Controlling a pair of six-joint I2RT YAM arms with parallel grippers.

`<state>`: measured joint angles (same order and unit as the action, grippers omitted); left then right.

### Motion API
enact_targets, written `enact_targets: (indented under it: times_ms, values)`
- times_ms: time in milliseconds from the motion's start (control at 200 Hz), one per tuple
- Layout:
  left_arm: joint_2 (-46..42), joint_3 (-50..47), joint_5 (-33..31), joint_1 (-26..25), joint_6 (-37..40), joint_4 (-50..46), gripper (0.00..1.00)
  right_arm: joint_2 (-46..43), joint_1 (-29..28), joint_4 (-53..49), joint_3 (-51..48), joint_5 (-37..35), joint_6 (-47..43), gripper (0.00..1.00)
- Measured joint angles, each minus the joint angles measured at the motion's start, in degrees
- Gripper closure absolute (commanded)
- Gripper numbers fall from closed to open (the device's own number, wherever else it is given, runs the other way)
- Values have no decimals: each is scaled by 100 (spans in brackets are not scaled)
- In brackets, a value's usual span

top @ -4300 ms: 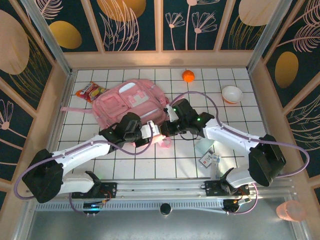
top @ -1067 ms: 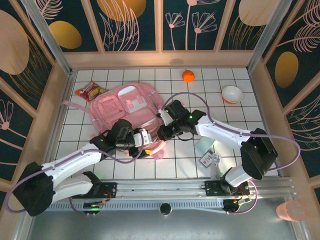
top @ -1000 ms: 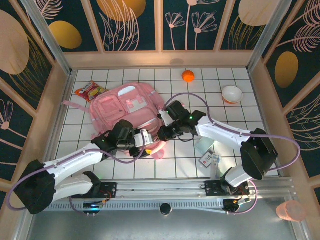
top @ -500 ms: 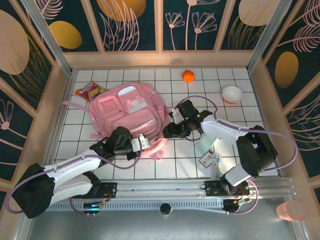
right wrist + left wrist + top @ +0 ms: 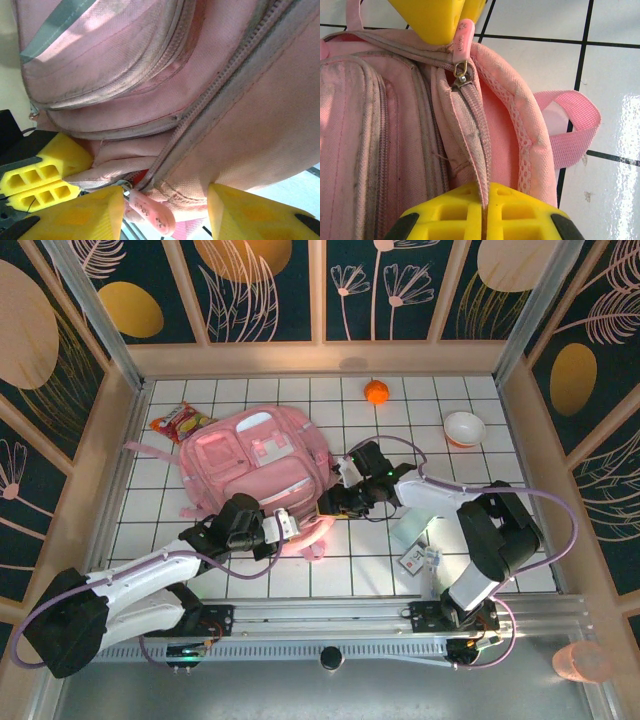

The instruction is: Pack the student bag

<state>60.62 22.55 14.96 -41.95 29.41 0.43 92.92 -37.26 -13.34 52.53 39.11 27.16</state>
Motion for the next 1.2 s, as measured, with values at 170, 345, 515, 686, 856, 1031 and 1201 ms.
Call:
enact_targets:
  times_ms: [170,345,515,686,856,1031,1201]
  values:
    - [2,0,0,0,28,0,96,-2,4,118,-81,190,133,66]
    - [11,0,0,0,33,2,96,-2,7,146,-96,382,181,73]
    - [13,0,0,0,33,20,96,-15,4,258,-118,564,278,80]
    - [13,0,0,0,33,22,97,-20,2,332,-146,599,323,79]
    - [13,0,2,0,33,22,99,-20,-15,420,-149,601,323,90]
    - [13,0,11,0,50,20,100,-22,-11,363,-140,483,258,100]
    - [-120,0,-7,-2,162,96,100,-361,168,136,-136,380,35,100]
